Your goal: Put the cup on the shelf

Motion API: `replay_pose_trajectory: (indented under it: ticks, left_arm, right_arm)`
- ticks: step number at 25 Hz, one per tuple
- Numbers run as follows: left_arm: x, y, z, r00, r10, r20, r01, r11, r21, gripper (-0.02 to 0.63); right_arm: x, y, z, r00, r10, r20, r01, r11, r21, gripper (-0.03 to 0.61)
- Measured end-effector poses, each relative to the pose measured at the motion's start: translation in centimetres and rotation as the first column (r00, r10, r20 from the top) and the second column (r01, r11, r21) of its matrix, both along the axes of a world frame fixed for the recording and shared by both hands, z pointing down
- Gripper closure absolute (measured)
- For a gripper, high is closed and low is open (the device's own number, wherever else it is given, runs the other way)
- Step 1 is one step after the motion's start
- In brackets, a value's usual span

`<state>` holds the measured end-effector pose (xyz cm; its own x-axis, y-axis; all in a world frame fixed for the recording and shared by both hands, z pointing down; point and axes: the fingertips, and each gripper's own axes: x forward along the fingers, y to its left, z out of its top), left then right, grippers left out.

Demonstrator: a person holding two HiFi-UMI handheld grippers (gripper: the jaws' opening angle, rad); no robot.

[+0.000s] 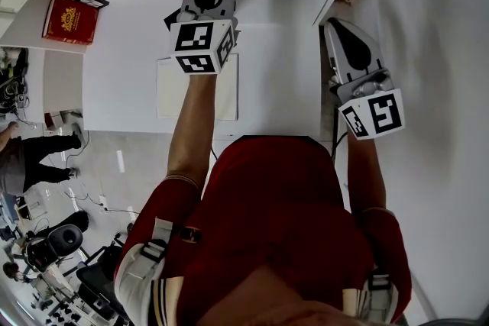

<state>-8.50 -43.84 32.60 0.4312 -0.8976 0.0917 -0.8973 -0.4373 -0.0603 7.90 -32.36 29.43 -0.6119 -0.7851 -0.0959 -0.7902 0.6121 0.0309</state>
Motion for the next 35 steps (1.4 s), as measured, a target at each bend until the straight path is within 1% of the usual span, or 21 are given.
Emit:
replay_pose_trajectory:
  ticks: [11,15,19,20,22,25,30,35]
  left_arm:
    - [-1.1,-0.3,0.3,0.999,-0.044,-0.017,0.044,0.999,-0.004,0.565]
    - [-1.0,-0.1,0.3,0.999,-0.050,-0.021,0.050,0.999,-0.006,0.563]
    - [-0.9,0.0,0.4,0.998,-0.040,-0.047,0.040,0.999,-0.005,0.560]
    - [-0.8,0.0,0.5,0.998,-0.032,-0.054,0.032,0.999,-0.005,0.553]
    - [-0.8,0.0,0.5,0.998,-0.015,-0.063,0.015,1.000,-0.003,0.518]
    - [-0.3,0.5,0.6,0.998,0.009,-0.063,-0.009,1.000,0.005,0.482]
    - [-0.4,1.1,0.5,0.998,0.018,-0.060,-0.018,1.000,0.014,0.463]
    - [-0.4,2.0,0.2,0.998,0.023,-0.060,-0.022,1.000,0.021,0.460]
  right_arm:
    - [-0.5,-0.1,0.5,1.000,-0.002,-0.008,0.002,1.000,-0.009,0.581]
    - [-0.6,0.1,0.6,1.000,-0.005,-0.008,0.004,1.000,-0.011,0.581]
    - [-0.8,0.1,0.9,1.000,-0.011,-0.007,0.011,1.000,-0.013,0.581]
    - [-0.8,0.1,0.9,1.000,-0.012,-0.006,0.012,1.000,-0.013,0.581]
    - [-0.9,0.1,1.0,1.000,-0.014,-0.007,0.013,1.000,-0.014,0.581]
    - [-1.0,0.2,1.2,1.000,-0.014,-0.005,0.014,1.000,-0.014,0.581]
    - [-1.3,0.4,1.2,1.000,-0.015,-0.007,0.014,1.000,-0.014,0.581]
    - [-1.8,0.6,0.9,1.000,-0.016,-0.008,0.015,1.000,-0.013,0.581]
